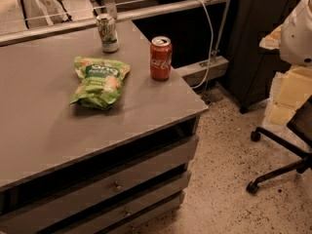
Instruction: Pick coke can
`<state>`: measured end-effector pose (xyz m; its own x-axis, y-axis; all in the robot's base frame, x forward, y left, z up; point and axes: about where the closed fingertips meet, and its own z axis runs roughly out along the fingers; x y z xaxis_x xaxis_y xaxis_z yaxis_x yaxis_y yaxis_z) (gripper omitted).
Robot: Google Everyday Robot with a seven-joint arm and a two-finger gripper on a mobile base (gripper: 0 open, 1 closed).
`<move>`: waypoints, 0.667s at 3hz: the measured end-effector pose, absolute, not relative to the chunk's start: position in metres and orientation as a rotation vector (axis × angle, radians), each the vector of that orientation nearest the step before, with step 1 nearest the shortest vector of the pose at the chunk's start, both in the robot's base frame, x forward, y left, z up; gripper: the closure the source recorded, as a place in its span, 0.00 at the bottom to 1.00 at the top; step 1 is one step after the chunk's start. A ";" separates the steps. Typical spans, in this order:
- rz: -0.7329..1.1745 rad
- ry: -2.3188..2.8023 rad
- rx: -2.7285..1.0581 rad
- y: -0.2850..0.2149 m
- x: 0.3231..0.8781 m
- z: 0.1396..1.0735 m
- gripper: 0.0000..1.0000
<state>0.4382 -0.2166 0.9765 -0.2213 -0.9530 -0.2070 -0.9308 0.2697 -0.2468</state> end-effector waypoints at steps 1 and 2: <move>-0.100 2.231 -1.724 -0.217 0.438 0.977 0.00; -0.085 2.135 -1.748 -0.201 0.475 0.990 0.00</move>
Offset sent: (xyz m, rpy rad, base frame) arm 0.1110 0.0457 0.0384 0.1096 -0.1266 0.1786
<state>0.4747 -0.2011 0.9895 -0.1555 -0.9558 -0.2496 -0.9328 0.2253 -0.2814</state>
